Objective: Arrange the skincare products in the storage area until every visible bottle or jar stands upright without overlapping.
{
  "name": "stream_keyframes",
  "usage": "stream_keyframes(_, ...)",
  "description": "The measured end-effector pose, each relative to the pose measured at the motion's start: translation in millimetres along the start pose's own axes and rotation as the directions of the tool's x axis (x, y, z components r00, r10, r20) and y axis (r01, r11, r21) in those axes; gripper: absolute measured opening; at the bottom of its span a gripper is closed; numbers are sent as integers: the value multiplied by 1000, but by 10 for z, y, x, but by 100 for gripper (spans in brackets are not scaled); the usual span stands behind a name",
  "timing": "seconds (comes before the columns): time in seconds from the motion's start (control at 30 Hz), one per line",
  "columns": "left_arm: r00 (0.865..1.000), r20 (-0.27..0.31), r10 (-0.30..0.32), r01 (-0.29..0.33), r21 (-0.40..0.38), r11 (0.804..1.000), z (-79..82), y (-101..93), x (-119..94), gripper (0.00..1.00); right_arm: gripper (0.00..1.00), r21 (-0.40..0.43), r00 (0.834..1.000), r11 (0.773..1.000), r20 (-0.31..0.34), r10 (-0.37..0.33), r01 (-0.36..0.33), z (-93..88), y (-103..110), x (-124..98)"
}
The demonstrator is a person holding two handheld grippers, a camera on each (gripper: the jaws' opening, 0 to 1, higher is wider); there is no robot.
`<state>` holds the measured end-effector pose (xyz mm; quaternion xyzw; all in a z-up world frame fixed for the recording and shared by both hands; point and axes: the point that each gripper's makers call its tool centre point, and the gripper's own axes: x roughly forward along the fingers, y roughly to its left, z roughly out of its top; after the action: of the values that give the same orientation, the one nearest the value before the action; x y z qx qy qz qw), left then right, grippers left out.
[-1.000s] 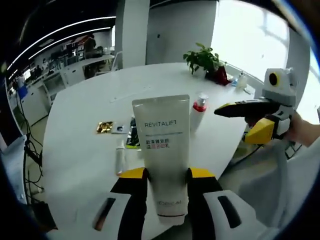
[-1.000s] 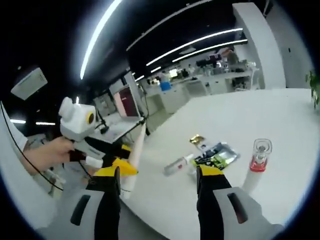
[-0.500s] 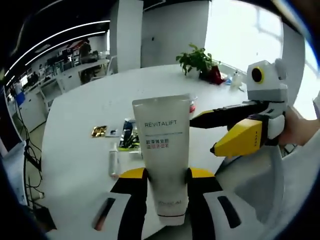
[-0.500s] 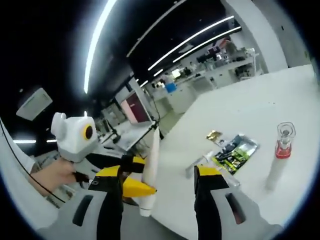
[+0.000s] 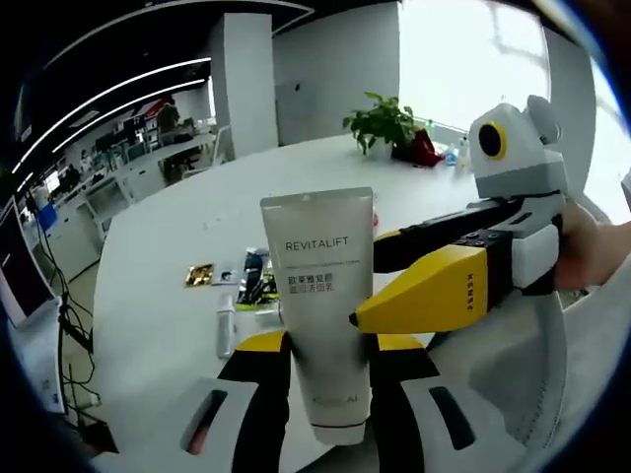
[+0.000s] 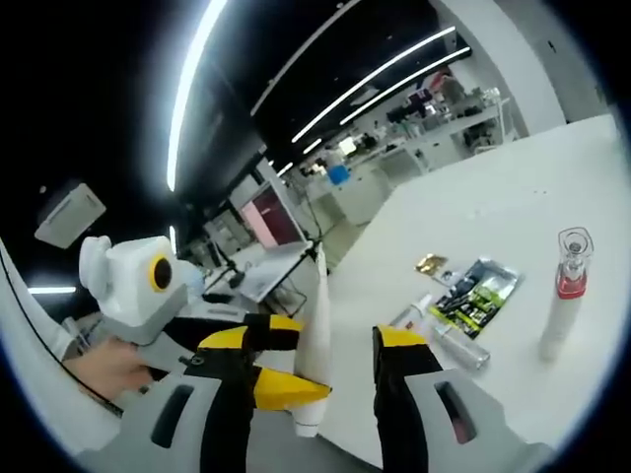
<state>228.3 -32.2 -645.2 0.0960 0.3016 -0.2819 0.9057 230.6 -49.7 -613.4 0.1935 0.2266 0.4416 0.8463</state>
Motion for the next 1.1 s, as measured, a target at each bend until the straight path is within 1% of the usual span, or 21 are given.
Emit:
stream_keyframes(0.07,1000,6,-5,5,-9,1000,3,-22,-5,33,45,18,1000,1000,-2,1,-1,-33,9,7)
stream_keyframes(0.2,1000,13,12,-12,17,1000,24,-44,-14,33,41,36,1000,999,-15,-10,10,-99,14,42)
stream_keyframes(0.27,1000,17,10,-10,26,1000,43,-72,-28,33,38,45,1000,999,-26,-15,16,-138,-2,77)
stream_keyframes(0.3,1000,18,12,-13,29,999,45,-83,-28,33,37,76,1000,997,-11,-14,15,-123,2,94)
stream_keyframes(0.37,1000,24,19,-20,47,999,53,-90,-32,33,33,93,1000,996,-9,-6,7,-122,16,111)
stream_keyframes(0.47,999,29,27,-29,69,997,66,-111,-42,33,27,99,1000,995,-9,-14,15,-132,19,124)
stream_keyframes(0.53,999,32,33,-35,83,996,74,-132,-49,33,25,101,1000,995,-4,-8,8,-128,36,137)
stream_keyframes(0.57,998,31,45,-48,88,995,73,-112,-54,33,25,100,1000,995,-3,-12,12,-125,27,136)
stream_keyframes(0.63,998,32,47,-50,90,995,74,-99,-64,33,24,94,1000,996,2,-10,10,-122,33,141)
stream_keyframes(0.7,998,32,50,-52,85,995,71,-105,-71,33,24,71,1000,997,10,-9,8,-118,51,140)
stream_keyframes(0.77,998,36,54,-57,89,994,72,-111,-87,33,21,31,1000,999,21,-15,15,-104,72,127)
stream_keyframes(0.8,998,38,51,-54,89,995,80,-138,-105,33,17,-38,997,998,43,-56,58,-74,16,106)
stream_keyframes(0.83,998,46,50,-54,97,994,88,-145,-103,33,17,4,999,1000,33,-20,20,-97,124,95)
stream_keyframes(0.9,998,42,49,-53,95,994,82,-135,-110,33,16,-5,999,1000,33,-22,22,-96,94,100)
stream_keyframes(0.97,999,31,42,-44,82,996,50,-142,-102,33,15,21,1000,999,-2,-31,31,-141,79,103)
stream_keyframes(1.03,999,43,34,-37,70,997,36,-144,-104,34,14,24,1000,999,4,-21,21,-141,85,87)
stream_keyframes(1.1,998,54,25,-29,75,997,35,-151,-104,34,13,41,1000,999,6,-12,11,-143,88,69)
